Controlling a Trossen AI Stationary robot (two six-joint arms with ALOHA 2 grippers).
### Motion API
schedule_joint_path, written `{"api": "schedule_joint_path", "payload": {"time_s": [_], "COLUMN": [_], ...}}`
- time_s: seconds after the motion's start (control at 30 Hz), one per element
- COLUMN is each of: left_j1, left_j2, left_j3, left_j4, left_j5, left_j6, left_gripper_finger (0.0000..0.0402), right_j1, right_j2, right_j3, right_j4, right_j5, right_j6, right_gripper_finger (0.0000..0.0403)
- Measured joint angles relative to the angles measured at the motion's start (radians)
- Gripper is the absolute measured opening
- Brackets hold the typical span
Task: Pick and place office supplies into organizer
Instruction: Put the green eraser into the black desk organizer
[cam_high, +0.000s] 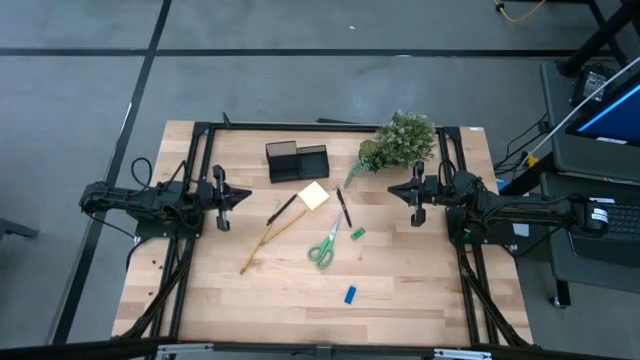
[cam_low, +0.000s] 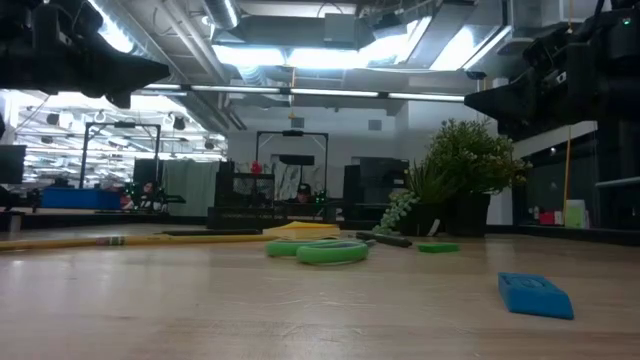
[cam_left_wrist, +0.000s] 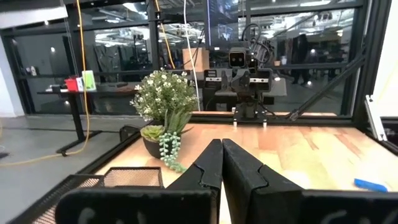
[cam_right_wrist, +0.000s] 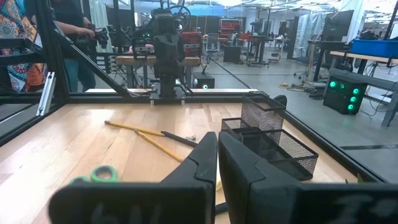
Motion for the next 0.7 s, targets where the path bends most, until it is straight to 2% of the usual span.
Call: {"api": "schedule_joint_path", "payload": {"time_s": [0.3, 0.57, 0.7], "left_j1": [0.000, 0.000, 0.000], "left_j2": [0.000, 0.000, 0.017], "left_j3": [0.000, 0.000, 0.003], "left_j4": [-0.009, -0.044, -0.053], "left_j5": [0.000, 0.005, 0.052], "left_j6": [-0.075, -0.046, -0.042], "left_gripper_finger": [0.0004, 0.0004, 0.0003], "right_j1": [0.000, 0.018, 0.036], "right_j2": [0.000, 0.001, 0.001], "right_j3": [0.000, 0.000, 0.032], "right_j4": [0.000, -0.016, -0.054], "right_j5": [0.000, -0.001, -0.001], "right_j6": [0.000, 0.044, 0.072], "right_gripper_finger": [0.0019, 0.0006, 0.0004]}}
